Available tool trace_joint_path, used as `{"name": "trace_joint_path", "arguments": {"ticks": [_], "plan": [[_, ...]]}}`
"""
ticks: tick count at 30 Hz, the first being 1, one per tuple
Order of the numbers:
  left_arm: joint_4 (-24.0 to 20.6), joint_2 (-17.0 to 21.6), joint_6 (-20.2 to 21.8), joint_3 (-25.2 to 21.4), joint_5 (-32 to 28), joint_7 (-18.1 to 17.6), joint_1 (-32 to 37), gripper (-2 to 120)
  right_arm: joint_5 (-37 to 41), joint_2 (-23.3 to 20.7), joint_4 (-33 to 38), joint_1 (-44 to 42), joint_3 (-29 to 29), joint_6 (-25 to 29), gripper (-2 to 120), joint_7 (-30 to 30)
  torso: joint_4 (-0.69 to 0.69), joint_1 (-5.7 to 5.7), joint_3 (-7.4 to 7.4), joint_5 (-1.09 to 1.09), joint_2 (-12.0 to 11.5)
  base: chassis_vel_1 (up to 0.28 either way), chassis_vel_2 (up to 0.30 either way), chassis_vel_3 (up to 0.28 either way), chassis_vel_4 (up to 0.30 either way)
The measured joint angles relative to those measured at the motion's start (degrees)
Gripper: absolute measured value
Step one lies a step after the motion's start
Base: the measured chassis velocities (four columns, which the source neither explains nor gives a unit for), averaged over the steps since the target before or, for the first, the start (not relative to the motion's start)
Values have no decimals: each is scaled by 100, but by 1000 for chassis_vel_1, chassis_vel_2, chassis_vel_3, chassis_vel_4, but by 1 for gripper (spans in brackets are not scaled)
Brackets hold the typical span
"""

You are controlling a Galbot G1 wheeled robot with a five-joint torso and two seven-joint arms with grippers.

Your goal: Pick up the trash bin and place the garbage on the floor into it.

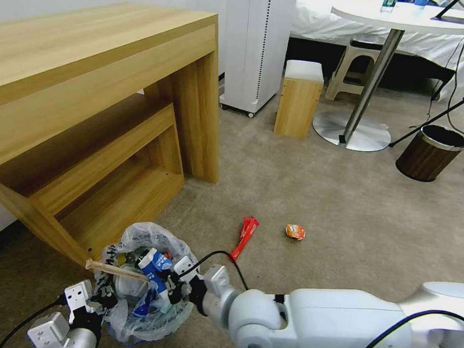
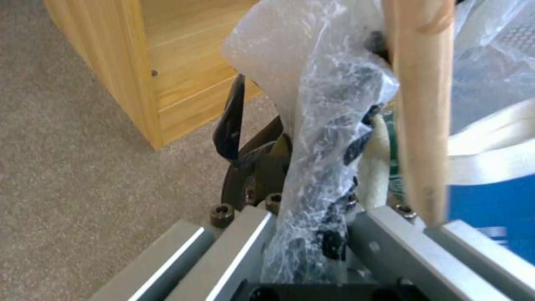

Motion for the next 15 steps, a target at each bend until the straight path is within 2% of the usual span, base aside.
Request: {"name": "trace_joint_path", "arguments": {"ticks": [6, 15], "plan": [[50, 7, -14, -9, -1, 4, -26, 0, 48, 193, -59, -13, 7, -41, 0, 56, 1, 0, 0, 0, 0, 0, 0, 0, 0], [136, 28, -19, 9, -20, 9, -82, 0, 58, 139, -43, -158, 66, -167, 32, 144, 0, 0, 0, 1, 0, 0, 0, 0, 0]]}}
